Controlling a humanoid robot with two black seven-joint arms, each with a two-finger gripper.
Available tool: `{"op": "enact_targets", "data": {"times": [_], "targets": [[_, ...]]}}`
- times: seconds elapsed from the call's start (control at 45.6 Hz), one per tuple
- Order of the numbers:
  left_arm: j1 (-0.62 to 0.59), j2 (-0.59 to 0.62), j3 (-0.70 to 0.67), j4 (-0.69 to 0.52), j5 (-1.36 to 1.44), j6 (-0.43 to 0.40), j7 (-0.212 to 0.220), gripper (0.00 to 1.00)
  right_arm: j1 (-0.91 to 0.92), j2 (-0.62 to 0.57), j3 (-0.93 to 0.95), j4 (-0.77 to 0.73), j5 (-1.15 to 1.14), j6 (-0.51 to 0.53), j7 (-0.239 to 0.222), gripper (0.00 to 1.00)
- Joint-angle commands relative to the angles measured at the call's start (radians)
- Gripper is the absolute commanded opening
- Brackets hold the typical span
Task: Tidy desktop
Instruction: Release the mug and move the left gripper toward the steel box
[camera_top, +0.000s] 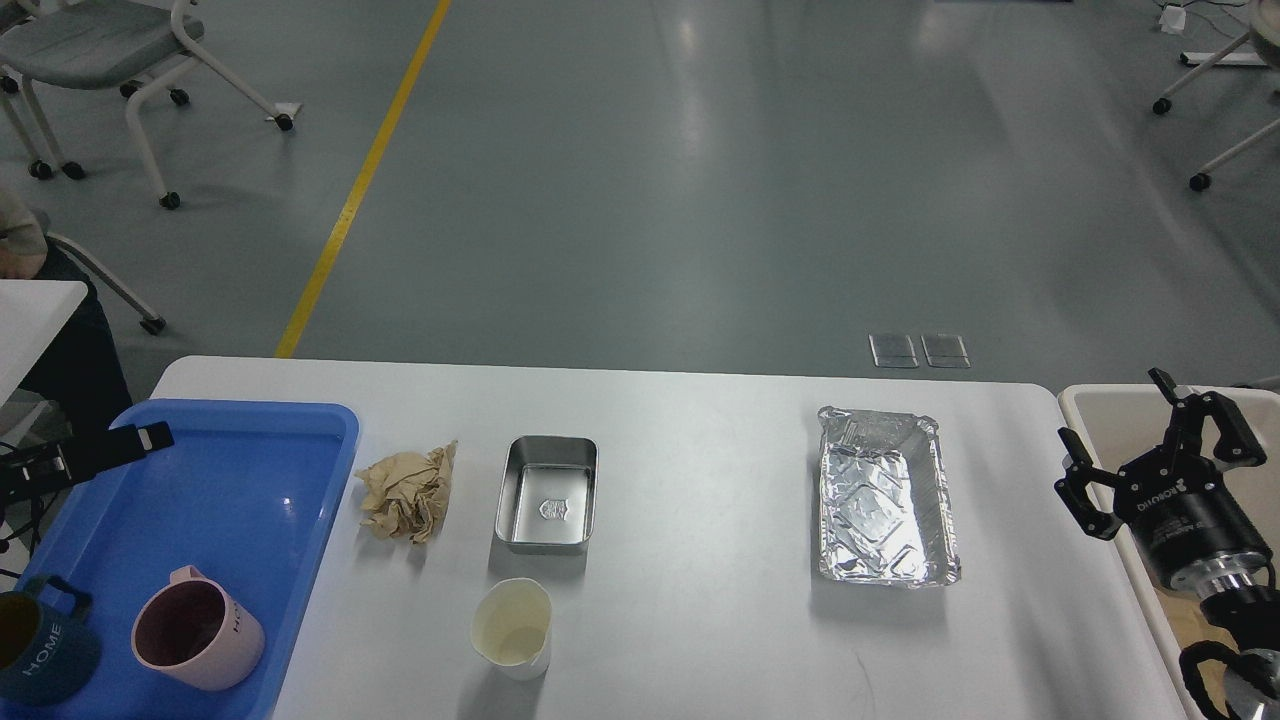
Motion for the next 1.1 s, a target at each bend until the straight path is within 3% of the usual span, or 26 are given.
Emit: {"op": "enact_targets", "data": {"times": [0.0,0.241,0.46,0.548,0.635,0.789,0.964,1.073], "targets": [[0.0,0.008,-0.023,-0.035,-0.01,0.077,-0.001,0.84,-0.001,0.0,0.0,0.0,0.0,0.0,0.0,1.0],[0.002,0.039,-0.023,-0.071,-0.011,0.21,-0.008,0.84,-0.006,-0.006,0.0,0.0,0.0,0.0,0.0,1.0],[0.011,0.043,-0.015,-0.071,-0.014,0.229,-0.028,0.84,-0.004,0.0,0.0,0.0,0.0,0.0,0.0,1.0],[0.012,0.033,-0.015,-0.071,-0.021,0.206,-0.025,0.84,-0.003,0.0,0.0,0.0,0.0,0.0,0.0,1.0],[-0.001,0.013,-0.024,-0.061,-0.044,0.123,-0.015,0.84,-0.001,0.0,0.0,0.0,0.0,0.0,0.0,1.0],[-0.034,-0.093,-0.023,-0.01,-0.048,0.049,0.007,0.84,-0.003,-0.003,0.0,0.0,0.0,0.0,0.0,1.0],[-0.11,-0.277,-0.009,0.097,-0.031,-0.012,0.114,0.84,-0.009,-0.001,0.0,0.0,0.0,0.0,0.0,1.0],[-0.153,-0.372,0.02,0.177,-0.031,-0.034,0.128,0.84,-0.011,-0.001,0.002,0.0,0.0,0.0,0.0,1.0]]}}
